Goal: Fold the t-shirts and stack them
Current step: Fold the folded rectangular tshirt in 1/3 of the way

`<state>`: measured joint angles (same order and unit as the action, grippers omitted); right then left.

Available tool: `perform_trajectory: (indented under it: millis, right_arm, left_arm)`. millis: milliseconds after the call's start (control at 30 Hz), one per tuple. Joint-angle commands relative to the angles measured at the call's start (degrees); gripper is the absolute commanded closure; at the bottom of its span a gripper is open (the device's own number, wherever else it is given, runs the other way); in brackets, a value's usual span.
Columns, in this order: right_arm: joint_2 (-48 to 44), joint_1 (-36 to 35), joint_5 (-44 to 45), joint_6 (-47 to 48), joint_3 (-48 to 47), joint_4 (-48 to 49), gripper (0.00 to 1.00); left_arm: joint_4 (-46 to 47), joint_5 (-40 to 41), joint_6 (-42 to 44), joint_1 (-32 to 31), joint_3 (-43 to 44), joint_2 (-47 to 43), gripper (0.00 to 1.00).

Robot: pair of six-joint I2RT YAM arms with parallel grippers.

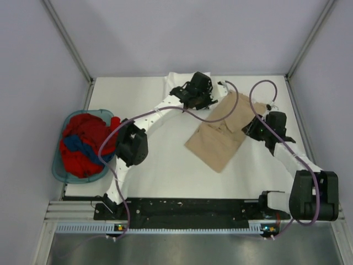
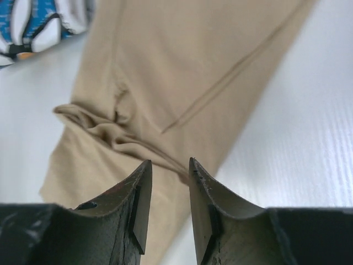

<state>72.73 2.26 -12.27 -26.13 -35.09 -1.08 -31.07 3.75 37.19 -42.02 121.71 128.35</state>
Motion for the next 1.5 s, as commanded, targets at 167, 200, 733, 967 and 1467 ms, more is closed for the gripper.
perform_trajectory:
  millis: [167,200,733,967,1467]
  right_arm:
    - [3.27,-11.21,-22.69,-9.09,0.11,13.51,0.90]
    - [5.73,-12.18,-23.49,-11.20,-0.67,16.26,0.91]
    - [30.44,-18.08,-16.55,-22.89,-21.42,12.15,0.71]
    - [36.77,-20.72,-19.19,-31.16,-21.77,17.87,0.87]
    - [39.24,-17.12,-3.90,-35.83,-22.91,18.57,0.97]
  left_arm:
    - [-4.70,-22.30,5.26,1.06,-33.44,-22.61,0.80]
    - [-4.79,-21.42,4.83,1.06,-35.03,-22.88,0.79]
    - [0.14,-29.42,2.01,5.55,-43.75,-19.90,0.55]
    - [-4.17,-29.60,0.43,5.19,-40.25,-16.48,0.51]
    - [-14.02,-21.50,1.40,2.38,-31.80,-6.19,0.79]
